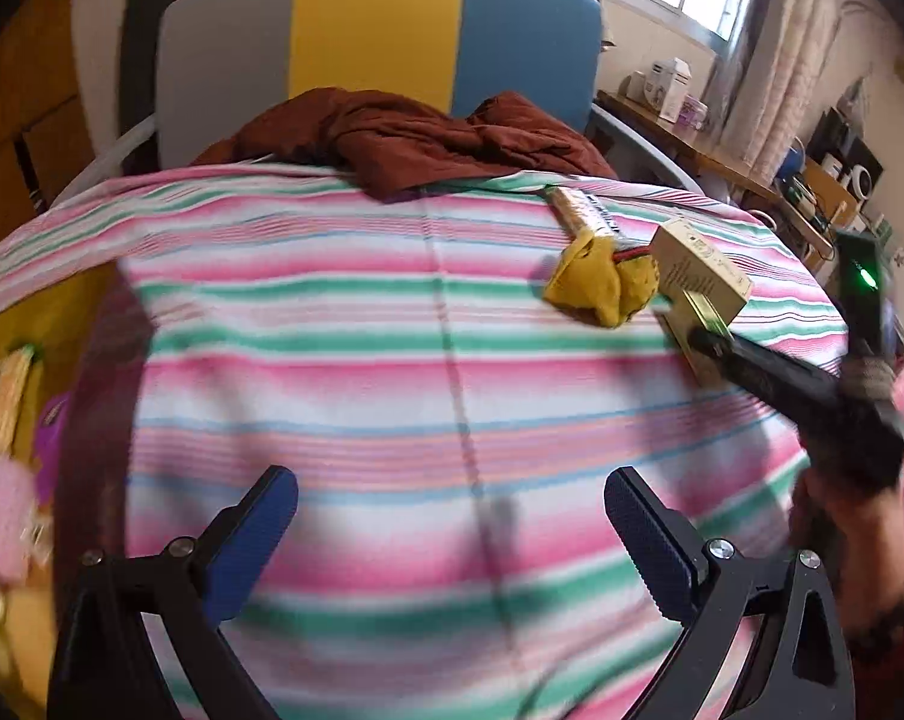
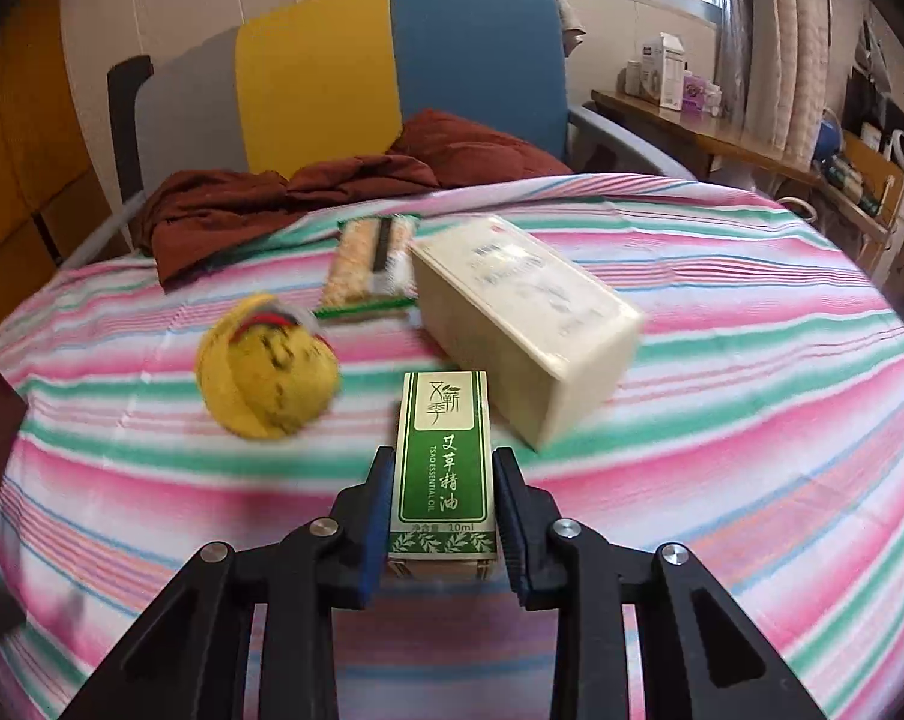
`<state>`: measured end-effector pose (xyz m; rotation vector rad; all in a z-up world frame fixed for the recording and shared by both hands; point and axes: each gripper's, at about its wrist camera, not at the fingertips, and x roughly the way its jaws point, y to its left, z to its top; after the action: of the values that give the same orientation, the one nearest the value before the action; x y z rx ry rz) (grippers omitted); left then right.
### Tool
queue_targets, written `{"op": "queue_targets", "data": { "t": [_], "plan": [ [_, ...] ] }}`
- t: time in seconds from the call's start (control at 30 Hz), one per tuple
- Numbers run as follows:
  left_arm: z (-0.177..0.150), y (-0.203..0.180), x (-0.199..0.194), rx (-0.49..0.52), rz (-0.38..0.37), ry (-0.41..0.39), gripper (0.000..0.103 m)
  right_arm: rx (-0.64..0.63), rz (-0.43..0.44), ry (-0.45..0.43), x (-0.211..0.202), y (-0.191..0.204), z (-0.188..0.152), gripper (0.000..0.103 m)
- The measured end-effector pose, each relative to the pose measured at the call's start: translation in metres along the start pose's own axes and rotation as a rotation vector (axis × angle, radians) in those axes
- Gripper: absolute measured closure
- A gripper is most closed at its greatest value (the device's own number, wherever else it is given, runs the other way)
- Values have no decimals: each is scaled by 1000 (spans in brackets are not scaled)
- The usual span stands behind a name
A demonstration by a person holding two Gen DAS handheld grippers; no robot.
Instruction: Organize objects
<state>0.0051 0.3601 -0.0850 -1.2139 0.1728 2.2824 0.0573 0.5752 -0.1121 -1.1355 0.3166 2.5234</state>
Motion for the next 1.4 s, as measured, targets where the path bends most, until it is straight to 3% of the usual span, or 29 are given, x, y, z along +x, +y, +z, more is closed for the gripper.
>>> {"op": "queue_targets", "data": {
  "t": [0.23,0.4,0.63,0.83,0.9,1.13,1.4],
  "plan": [
    [47,-40,52,20,-44,23,0,60,-33,-39,-6,-18,-12,72],
    [72,-57,75,26,-57,-11,0,51,-47,-52,-5,-15,-13,72],
    [88,-80,87,134,-41,-125,0,74,-36,-58,-3,-20,-14,72],
    [91,-84,104,175,-22,-139,1,97,-27,-56,-1,-25,-16,72],
    [92,-84,105,171,-46,-142,7,98,-28,-59,-1,-25,-16,72],
    [83,-98,101,245,-68,-186,48,93,-38,-61,-2,-24,-16,71],
    [68,-94,85,276,-48,-231,62,96,-54,-65,-5,-26,-16,72]
  ]
}}
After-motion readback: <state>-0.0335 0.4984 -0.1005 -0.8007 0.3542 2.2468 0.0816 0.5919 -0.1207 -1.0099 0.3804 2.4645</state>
